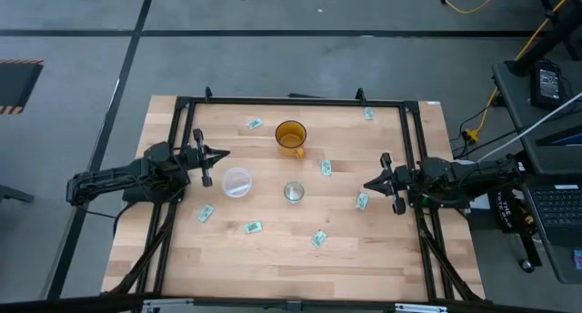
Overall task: Pick and place Stevia / Truvia into bins
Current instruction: Put the stevia packet into the plastic tupperware
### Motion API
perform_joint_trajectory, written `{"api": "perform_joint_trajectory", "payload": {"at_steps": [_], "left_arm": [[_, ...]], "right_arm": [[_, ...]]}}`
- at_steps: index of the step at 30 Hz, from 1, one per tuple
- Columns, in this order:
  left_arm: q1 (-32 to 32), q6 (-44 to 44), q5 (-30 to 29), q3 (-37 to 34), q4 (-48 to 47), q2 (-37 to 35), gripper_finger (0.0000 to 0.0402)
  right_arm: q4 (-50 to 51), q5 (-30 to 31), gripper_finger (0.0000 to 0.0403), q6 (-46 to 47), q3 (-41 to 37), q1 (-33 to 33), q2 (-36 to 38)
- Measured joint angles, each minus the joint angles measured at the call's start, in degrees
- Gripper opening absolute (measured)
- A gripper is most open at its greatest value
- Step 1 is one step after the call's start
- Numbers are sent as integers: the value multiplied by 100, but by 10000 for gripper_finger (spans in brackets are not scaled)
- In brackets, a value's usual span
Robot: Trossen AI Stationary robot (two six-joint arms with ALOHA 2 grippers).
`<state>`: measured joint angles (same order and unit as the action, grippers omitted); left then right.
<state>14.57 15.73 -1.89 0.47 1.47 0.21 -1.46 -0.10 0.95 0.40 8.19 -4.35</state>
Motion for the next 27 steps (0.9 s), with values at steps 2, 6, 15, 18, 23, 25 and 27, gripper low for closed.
{"api": "perform_joint_trajectory", "payload": {"at_steps": [2,6,15,18,23,25,27], "left_arm": [[2,-10,0,0,3,-2,4],[2,-8,0,-1,10,0,4],[1,-2,-2,0,53,-2,4],[0,7,-91,-2,104,0,4],[2,-196,-334,-1,504,-2,4],[2,-296,-197,0,474,-1,4],[0,-328,-81,-2,481,13,4]], "right_arm": [[-23,106,19,-85,0,0,0],[-156,837,19,-124,0,0,-1],[-914,1847,19,-118,53,-260,-2],[-915,1851,19,-270,276,-423,-55],[-630,1853,19,-269,503,-630,-442],[-583,2011,19,-227,507,-730,-675],[-586,2406,19,-8,509,-843,-952]]}}
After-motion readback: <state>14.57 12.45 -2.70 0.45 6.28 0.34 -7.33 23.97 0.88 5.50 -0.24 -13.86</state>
